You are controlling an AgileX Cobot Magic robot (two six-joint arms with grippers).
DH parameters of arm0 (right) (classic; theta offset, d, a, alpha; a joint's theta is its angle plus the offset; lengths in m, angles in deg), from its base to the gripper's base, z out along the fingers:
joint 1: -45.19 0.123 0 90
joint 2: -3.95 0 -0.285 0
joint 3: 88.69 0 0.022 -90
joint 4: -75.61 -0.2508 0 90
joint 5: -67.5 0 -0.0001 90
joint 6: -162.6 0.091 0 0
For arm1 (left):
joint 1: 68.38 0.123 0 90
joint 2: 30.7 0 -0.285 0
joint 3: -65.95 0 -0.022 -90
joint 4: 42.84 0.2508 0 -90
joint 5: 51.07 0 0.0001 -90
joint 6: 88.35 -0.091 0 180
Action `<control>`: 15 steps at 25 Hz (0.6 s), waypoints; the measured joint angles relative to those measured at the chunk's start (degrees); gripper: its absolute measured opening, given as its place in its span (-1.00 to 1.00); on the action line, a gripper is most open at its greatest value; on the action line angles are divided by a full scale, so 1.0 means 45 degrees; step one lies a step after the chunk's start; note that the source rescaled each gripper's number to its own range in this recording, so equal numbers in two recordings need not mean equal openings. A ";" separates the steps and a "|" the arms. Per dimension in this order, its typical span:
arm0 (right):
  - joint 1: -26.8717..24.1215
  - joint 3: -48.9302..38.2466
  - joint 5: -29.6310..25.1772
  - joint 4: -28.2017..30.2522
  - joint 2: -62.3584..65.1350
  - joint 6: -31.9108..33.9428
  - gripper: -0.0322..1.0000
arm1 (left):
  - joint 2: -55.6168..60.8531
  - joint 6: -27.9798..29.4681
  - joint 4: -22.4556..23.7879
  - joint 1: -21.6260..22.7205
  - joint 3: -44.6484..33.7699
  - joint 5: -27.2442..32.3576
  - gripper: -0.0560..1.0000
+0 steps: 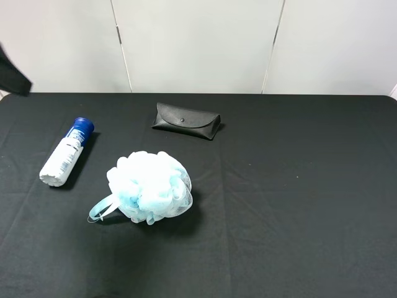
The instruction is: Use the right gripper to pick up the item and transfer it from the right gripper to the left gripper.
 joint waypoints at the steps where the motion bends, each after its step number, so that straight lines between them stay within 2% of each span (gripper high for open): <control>1: 0.0000 0.0000 0.0000 0.0000 0.0000 0.0000 1.00 | 0.0363 0.0042 0.0000 0.0000 0.0000 0.0423 1.00; 9: 0.0000 0.0000 0.0000 0.0000 0.0000 0.0000 1.00 | 0.3012 0.1232 0.0277 0.0000 0.0005 0.3108 1.00; 11: 0.0000 0.0000 0.0000 0.0000 0.0000 0.0000 1.00 | 0.3757 0.1560 0.0626 0.0000 0.0005 0.3549 1.00; 15: 0.0000 0.0000 0.0000 0.0000 0.0000 0.0000 1.00 | 0.5586 0.1810 0.0942 0.0000 0.0005 0.3615 1.00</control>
